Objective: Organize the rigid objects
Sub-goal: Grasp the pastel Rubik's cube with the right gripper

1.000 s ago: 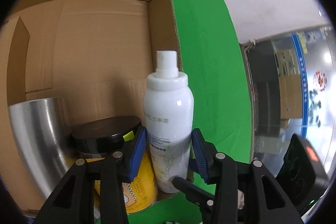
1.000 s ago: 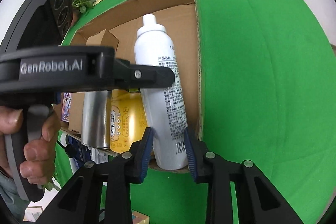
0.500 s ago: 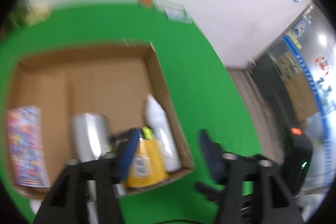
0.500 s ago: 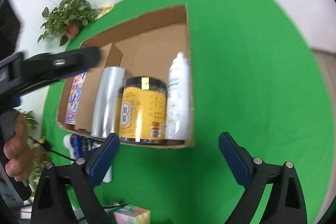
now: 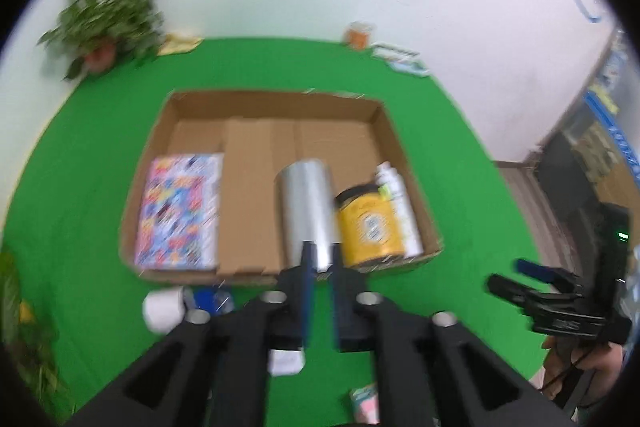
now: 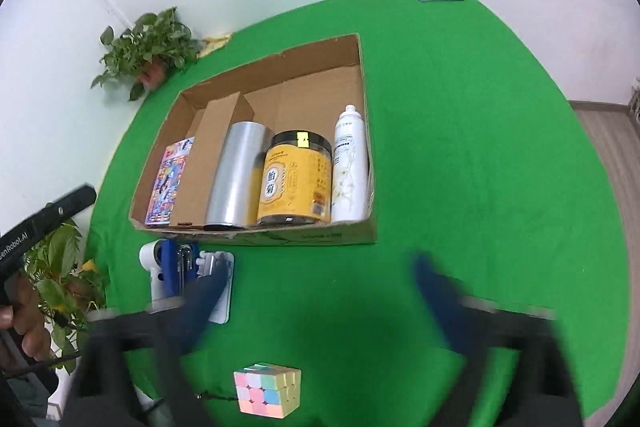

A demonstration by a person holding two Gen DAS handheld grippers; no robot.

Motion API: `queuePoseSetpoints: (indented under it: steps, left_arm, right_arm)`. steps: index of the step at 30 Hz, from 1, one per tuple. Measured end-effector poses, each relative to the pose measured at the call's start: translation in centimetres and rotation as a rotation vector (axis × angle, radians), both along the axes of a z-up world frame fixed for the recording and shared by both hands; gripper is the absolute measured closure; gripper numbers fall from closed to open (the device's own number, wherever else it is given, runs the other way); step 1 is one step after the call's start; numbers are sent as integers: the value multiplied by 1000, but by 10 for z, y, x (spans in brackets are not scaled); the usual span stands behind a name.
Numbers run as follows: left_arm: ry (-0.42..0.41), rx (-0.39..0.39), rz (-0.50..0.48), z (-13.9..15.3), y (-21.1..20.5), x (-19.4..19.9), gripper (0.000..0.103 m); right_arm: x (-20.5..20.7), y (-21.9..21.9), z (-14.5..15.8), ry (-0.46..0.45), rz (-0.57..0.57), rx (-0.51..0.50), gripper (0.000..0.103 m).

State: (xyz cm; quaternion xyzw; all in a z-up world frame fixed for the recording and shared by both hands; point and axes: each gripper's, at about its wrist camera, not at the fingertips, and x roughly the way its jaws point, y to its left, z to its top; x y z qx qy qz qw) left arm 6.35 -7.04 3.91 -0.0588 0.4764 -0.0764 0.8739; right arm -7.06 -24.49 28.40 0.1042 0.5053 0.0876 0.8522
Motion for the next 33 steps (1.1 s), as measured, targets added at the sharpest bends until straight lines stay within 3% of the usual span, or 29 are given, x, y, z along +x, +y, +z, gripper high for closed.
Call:
queuePoseSetpoints:
  steps: [1,2,3,5,9,12,18,21,23,25,26,33]
  left_arm:
    - [22,-8,8,-2,3,-5,29]
    - [39,-30,10,-6,6,-13,18]
    - [44,-53,12,-10,9,-21,16]
    - [98,-80,6,-27,11,-34,16]
    - [314,-154,16,-77,17,-55,17]
    - [392,-200,34,-98,25,-70,17]
    - [451,-210,9,-116,46,-88,17]
    - [462,-207,-33,-121,59,-88,17]
    - [457,-216,-59,-122,67,-89,17]
    - [463,-225,-80,-125,76,-92,17]
    - [469,-232,-89,-128,81,-93,17]
    - [486,-279,-118,-136,118,-96,17]
  right_arm:
    - [-7,3,0,-13,2,-11,1]
    - [-13,7,-4,-3,17,-23,1]
    - [-15,11,-10,16,32,-32,1]
    - [-23,19,-25,67,63,-40,1]
    - [-41,37,-51,170,158,-22,7]
    - [-62,57,-69,235,228,-19,8]
    - [-95,99,-121,386,256,-41,8]
    - [-101,102,-141,435,182,-75,12]
    - [-105,100,-151,464,130,-71,22]
    - [-108,108,-159,488,132,-74,39]
    - [-108,112,-161,493,136,-77,43]
    - [-119,151,-151,445,153,-86,45]
